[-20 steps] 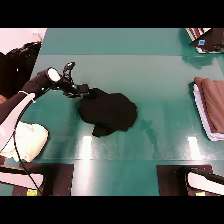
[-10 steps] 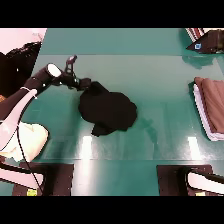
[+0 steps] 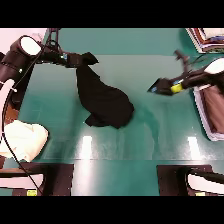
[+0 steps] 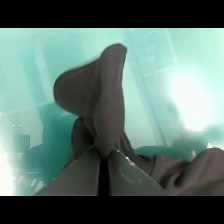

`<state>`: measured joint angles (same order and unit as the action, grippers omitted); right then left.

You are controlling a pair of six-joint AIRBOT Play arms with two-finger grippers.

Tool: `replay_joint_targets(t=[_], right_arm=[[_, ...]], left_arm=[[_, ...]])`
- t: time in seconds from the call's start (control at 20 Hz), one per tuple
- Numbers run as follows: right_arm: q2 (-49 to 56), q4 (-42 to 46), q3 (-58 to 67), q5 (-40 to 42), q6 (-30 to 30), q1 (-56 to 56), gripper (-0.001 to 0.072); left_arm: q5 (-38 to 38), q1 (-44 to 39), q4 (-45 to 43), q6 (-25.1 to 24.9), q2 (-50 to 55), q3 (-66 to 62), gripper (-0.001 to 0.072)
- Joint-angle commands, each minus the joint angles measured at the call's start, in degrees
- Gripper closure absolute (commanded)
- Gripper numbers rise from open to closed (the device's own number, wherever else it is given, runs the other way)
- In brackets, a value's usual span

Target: Fold the shirts.

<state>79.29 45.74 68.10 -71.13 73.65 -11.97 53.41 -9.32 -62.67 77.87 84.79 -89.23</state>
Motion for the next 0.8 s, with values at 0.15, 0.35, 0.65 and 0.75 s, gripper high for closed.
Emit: replay_joint_targets(t=[0.15, 0.35, 0.65, 0.75], right_arm=[[12.3, -9.3, -2.2, 6.9, -5.2, -8.3, 0.0091], [17.6, -10.0, 5.6, 6.4, -5.1, -11.5, 0.0170], [19.7, -9.5, 11.0, 4.8, -6.3, -13.4, 0.0695], [17.9, -7.5, 12.5, 5.2, -6.2, -12.5, 0.0696]], left_arm=[[4.0, 0.0, -0.4, -0.3, -0.4, -0.5, 0.0678], [5.2, 0.0, -0.4, -0.3, -0.4, -0.5, 0.0678], [7.6, 0.0, -0.4, -0.3, -0.5, -0.5, 0.0678], [7.6, 0.0, -0.5, -0.3, -1.5, -0.9, 0.0679]])
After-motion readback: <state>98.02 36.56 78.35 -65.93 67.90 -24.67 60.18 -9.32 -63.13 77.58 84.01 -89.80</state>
